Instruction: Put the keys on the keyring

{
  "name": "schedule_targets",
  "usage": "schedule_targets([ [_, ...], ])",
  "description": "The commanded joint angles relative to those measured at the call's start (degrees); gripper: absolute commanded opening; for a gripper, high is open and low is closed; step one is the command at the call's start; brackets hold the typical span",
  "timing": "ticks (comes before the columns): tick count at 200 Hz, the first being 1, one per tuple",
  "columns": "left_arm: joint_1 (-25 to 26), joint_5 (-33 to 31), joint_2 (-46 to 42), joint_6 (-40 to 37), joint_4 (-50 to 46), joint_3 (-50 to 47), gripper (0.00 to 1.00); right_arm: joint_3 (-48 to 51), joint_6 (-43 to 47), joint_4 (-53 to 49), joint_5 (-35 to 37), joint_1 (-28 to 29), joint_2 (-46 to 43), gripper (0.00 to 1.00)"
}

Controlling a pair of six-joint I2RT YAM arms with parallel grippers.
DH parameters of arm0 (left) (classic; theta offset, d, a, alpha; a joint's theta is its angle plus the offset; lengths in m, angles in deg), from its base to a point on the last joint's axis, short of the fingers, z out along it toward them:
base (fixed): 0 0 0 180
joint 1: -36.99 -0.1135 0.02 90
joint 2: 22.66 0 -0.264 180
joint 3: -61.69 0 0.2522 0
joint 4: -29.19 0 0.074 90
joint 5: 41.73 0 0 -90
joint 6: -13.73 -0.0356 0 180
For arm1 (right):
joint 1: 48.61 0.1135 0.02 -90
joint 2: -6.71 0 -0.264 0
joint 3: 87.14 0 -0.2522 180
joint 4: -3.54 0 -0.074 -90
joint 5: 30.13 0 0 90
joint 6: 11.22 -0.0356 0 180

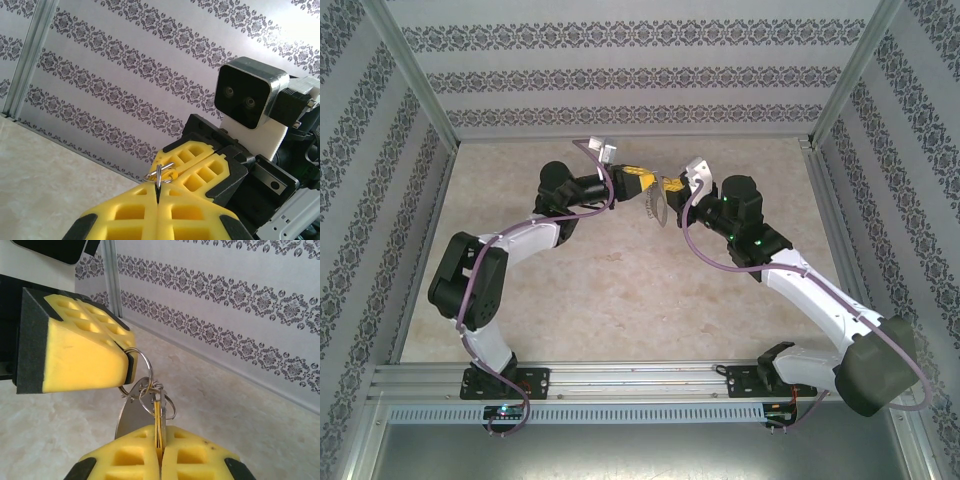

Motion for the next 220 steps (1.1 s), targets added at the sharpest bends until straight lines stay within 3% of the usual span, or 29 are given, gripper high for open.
schedule_targets([
  [1,0.81,1.14,-2.19,-3.89,-2.65,0.25,0.0,-2.34,2.07,-1.33,1.41,0.38,-0.24,0.0],
  [220,1.78,-0.97,-5.24,-11.52,-12.03,-0.44,0.0,-4.19,3.01,-3.68,2.11,0.71,1.08,0.0],
])
